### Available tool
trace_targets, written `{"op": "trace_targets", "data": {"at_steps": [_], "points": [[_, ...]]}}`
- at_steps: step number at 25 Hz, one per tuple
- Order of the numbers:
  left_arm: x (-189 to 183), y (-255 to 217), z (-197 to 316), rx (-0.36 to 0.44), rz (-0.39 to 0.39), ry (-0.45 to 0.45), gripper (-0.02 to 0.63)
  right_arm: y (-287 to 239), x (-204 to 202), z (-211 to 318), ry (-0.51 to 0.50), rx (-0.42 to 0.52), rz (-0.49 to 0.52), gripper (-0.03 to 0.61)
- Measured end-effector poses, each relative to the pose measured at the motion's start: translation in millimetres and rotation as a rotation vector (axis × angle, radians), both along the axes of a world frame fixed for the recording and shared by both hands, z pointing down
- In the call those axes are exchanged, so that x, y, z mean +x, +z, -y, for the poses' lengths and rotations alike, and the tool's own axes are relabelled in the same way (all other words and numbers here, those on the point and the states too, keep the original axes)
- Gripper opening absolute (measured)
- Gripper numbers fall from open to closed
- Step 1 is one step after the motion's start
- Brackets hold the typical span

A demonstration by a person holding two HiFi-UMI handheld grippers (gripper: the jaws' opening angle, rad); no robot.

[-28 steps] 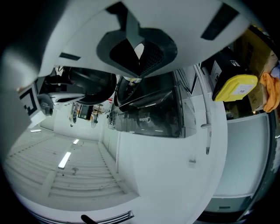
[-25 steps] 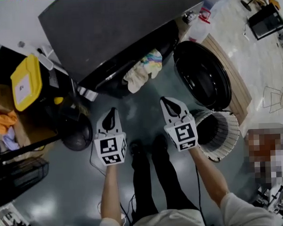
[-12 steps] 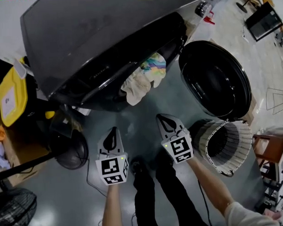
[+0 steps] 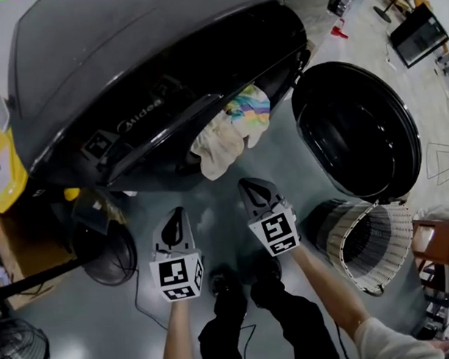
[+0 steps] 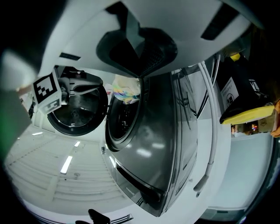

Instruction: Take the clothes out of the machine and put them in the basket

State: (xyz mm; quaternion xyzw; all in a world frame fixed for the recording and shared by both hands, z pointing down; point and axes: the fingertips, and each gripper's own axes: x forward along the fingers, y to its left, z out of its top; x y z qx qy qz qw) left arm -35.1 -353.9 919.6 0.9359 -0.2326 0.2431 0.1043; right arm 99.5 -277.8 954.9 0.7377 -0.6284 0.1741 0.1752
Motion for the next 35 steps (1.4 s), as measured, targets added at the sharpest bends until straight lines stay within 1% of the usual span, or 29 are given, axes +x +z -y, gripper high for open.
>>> {"op": "trace_targets", "data": {"at_steps": [4,5,6,7,8,9,10,11,13,17,20,23,27,28,29,30,32,34,35], "points": [[5.6,15.9,9.2,0.01,-0.009,-0.009,0.018,13.0,12.1,24.9,-0.025,0.025,0.003,0.026],[7.1,19.7,10.8,0.01,-0.013,-0.012,0.018,17.6,14.0,31.6,-0.04,0.023,0.008,0.051],[8.8,23.2,12.0,0.009,-0.016,-0.014,0.018,23.1,15.5,38.4,-0.057,0.016,0.013,0.163],[10.6,26.3,12.9,0.008,-0.018,-0.013,0.018,28.7,16.8,45.2,-0.075,0.007,0.016,0.228],[12.1,29.0,13.8,0.009,-0.019,-0.012,0.018,33.8,18.4,51.9,-0.088,0.001,0.016,0.264],[13.3,31.3,14.8,0.01,-0.019,-0.01,0.018,38.0,21.0,58.5,-0.093,-0.002,0.012,0.328],[13.9,33.3,15.6,0.01,-0.02,-0.009,0.018,41.1,24.7,64.9,-0.091,0.0,0.009,0.344],[14.1,34.9,16.0,0.009,-0.022,-0.01,0.018,43.7,29.4,71.2,-0.081,0.005,0.007,0.377],[14.5,38.5,15.1,0.007,-0.029,-0.01,0.018,48.9,41.3,83.5,-0.051,0.018,0.015,0.407],[14.6,50.0,13.1,-0.002,-0.026,-0.004,0.018,60.6,64.9,113.1,0.007,0.039,0.074,0.452],[15.4,54.1,14.3,0.001,-0.022,0.008,0.018,75.5,74.9,134.1,0.038,0.018,0.108,0.474],[21.8,50.4,18.1,0.006,-0.034,0.02,0.018,93.3,77.6,147.9,0.048,-0.023,0.113,0.474],[20.1,58.4,19.3,0.0,-0.03,0.018,0.018,103.8,75.3,149.8,0.046,-0.019,0.186,0.466],[20.9,58.3,19.4,0.001,-0.036,0.018,0.018,104.1,73.0,149.6,0.04,-0.022,0.211,0.437],[22.2,57.3,19.3,0.001,-0.045,0.018,0.018,103.9,69.8,149.4,0.031,-0.026,0.226,0.381],[23.2,56.8,18.8,0.002,-0.049,0.02,0.018,103.2,66.3,149.4,0.022,-0.031,0.227,0.31],[23.3,56.8,17.1,0.006,-0.044,0.026,0.018,102.2,60.1,148.8,0.009,-0.046,0.195,0.234],[21.8,55.4,14.1,0.008,-0.04,0.03,0.018,100.5,55.8,146.2,-0.009,-0.073,0.134,0.154],[20.6,54.0,13.0,0.007,-0.038,0.029,0.018,98.3,53.9,144.8,-0.019,-0.084,0.111,0.126]]}}
